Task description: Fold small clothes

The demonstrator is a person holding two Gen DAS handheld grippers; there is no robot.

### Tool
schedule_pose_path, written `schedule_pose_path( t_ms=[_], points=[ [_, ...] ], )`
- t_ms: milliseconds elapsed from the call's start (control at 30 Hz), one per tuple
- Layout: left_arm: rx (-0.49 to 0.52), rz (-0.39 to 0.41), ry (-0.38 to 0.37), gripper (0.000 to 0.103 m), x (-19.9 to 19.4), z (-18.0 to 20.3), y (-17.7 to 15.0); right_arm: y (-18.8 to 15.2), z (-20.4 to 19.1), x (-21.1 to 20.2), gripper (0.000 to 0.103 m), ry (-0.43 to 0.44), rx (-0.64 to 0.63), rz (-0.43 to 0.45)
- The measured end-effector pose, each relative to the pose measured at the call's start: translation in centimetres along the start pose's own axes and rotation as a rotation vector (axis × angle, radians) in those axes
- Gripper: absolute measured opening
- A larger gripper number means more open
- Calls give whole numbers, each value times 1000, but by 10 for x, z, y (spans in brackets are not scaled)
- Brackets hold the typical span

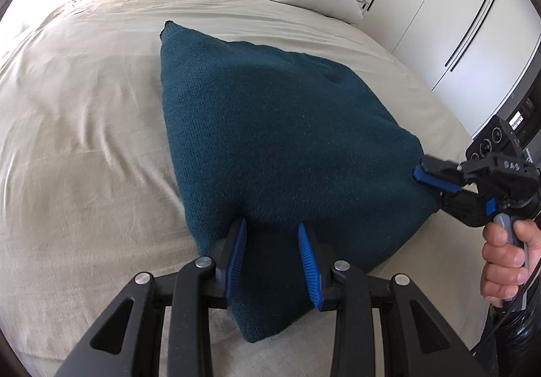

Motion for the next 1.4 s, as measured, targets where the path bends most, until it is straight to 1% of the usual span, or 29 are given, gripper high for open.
schedule_pose_path(
  t_ms=[67,100,133,167,200,233,267,300,333,367,467,533,600,667,700,767,867,933,1033,1100,1133,1167,1200,1233,1267,1300,1333,1367,1400],
  points=[
    [-7,0,-5,35,-1,0,1,-9,15,13,9,-101,-10,-37],
    [-8,6,-10,35,-3,0,1,-10,30,21,3,-121,22,-55],
    [-15,15,-19,34,-7,1,2,-10,39,22,0,-70,66,-62],
    [-19,28,-26,35,-13,2,3,-11,44,15,0,-41,89,-55],
    [-21,38,-22,36,-19,4,5,-10,42,8,0,-51,76,-33],
    [-16,53,-13,37,-26,7,9,-8,35,1,5,-65,45,-10],
    [-5,80,-11,43,-34,10,15,-8,28,-7,7,-79,17,8],
    [7,110,-14,46,-40,13,23,-7,19,-12,8,-88,-7,24],
    [13,132,-16,47,-44,14,32,-4,9,-17,10,-88,-31,38],
    [15,141,-14,50,-44,13,41,2,-2,-20,11,-83,-51,51],
    [34,130,21,50,-30,4,70,17,-29,-18,21,-52,-82,52],
    [37,134,33,50,-19,-4,86,29,-40,-9,21,-59,-107,42],
    [28,137,45,50,-6,-12,104,37,-28,-12,21,-71,-99,30],
    [-2,130,58,50,9,-25,117,46,-27,3,21,-66,-84,16],
    [-22,112,68,51,18,-33,120,50,-23,9,21,-80,-71,15],
    [-62,56,70,55,40,-50,118,64,-9,29,20,-110,-45,19],
    [-78,76,49,58,49,-60,113,75,5,31,17,-79,-14,40],
    [-57,71,69,59,51,-58,114,75,5,30,17,-65,-28,32],
    [-49,72,75,59,51,-56,113,68,-4,12,22,-102,-56,56],
    [-54,81,65,59,49,-57,112,65,-23,1,25,-72,-94,91],
    [-53,84,64,59,47,-56,112,65,-30,6,30,-66,-113,90],
    [-50,89,65,59,43,-55,113,61,-34,8,43,-99,-137,75],
    [-45,94,70,59,38,-52,113,58,-31,16,46,-174,-160,55],
    [-39,98,80,59,30,-50,111,56,-26,24,43,-208,-183,42],
    [-28,107,96,60,20,-47,110,56,-23,27,41,-205,-201,52],
    [-19,127,120,64,8,-46,107,57,-22,24,41,-198,-194,59],
    [-23,159,137,68,-6,-47,103,58,-24,17,43,-192,-171,59],
    [-40,192,135,77,-20,-49,98,59,-25,9,44,-190,-155,73],
    [-65,211,127,83,-30,-52,92,61,-30,-2,44,-195,-159,109]
  ],
)
Point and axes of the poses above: each gripper's, at about its wrist camera, not at the fingertips, and x roughly the way its jaws point, z to its right, y to its top, the point moved 6 cm from there along x, roughly the way its jaws point, and after that the axes turned 14 degrees about -y, right-handed, at the moved point
